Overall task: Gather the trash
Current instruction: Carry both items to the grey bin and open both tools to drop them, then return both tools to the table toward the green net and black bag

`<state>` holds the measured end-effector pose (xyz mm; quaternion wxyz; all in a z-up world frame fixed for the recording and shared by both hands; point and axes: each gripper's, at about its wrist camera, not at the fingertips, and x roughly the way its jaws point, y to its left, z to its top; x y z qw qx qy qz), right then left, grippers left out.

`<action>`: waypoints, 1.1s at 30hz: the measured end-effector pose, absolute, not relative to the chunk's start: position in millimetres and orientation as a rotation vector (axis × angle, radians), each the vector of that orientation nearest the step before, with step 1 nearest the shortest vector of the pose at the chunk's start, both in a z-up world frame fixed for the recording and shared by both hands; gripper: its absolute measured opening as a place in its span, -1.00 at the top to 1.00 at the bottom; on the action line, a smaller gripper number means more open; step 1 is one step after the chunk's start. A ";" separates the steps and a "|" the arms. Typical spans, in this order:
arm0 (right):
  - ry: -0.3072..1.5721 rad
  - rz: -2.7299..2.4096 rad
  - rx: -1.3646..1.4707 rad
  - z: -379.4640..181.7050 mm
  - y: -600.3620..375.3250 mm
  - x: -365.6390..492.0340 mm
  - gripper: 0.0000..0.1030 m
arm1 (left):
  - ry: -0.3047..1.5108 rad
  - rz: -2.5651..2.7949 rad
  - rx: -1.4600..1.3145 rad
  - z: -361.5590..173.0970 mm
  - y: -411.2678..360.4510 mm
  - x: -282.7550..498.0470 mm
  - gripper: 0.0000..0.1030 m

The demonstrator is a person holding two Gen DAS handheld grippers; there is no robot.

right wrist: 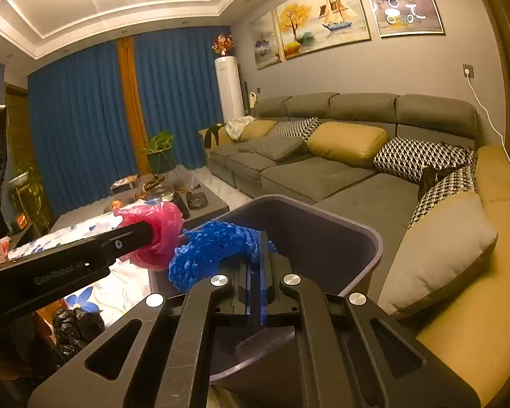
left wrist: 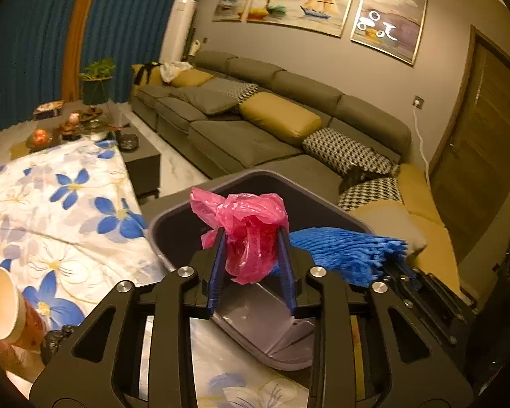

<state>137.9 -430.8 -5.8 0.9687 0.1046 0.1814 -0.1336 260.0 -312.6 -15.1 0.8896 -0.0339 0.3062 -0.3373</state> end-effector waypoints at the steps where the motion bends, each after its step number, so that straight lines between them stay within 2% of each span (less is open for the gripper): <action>1: 0.370 -0.275 0.214 -7.2 -432.1 138.5 0.60 | 0.639 -0.703 -0.072 -16.1 -312.9 260.3 0.23; 3: 0.370 -0.279 0.218 -9.4 -430.0 138.1 0.29 | 0.644 -0.710 -0.090 -18.1 -312.3 261.7 -0.15; 8: 0.377 -0.295 0.214 -12.8 -431.9 136.2 0.16 | 0.649 -0.670 -0.112 -21.0 -304.6 261.7 -0.48; 12: 0.357 -0.310 0.215 -10.6 -431.4 126.8 -0.10 | 0.634 -0.628 -0.126 -16.2 -293.2 257.0 -0.66; 14: 0.343 -0.316 0.210 -7.9 -428.6 120.2 -0.24 | 0.610 -0.599 -0.123 -12.0 -285.0 250.0 -0.71; 16: 0.322 -0.325 0.201 -4.4 -423.3 111.4 -0.48 | 0.591 -0.570 -0.123 -8.1 -276.5 243.3 -0.76; 19: 0.297 -0.315 0.198 0.5 -417.3 99.7 -0.66 | 0.554 -0.533 -0.142 1.9 -260.1 228.7 -0.80; 26: 0.289 -0.248 0.192 3.6 -389.5 74.9 -0.76 | 0.465 -0.489 -0.235 26.0 -206.9 189.1 -0.86; 28: 0.289 -0.208 0.188 4.3 -377.6 68.7 -0.85 | 0.440 -0.472 -0.254 31.2 -187.5 174.6 -0.86; 33: 0.286 -0.113 0.142 6.8 -343.6 57.6 -0.85 | 0.400 -0.360 -0.227 30.1 -141.1 144.3 -0.87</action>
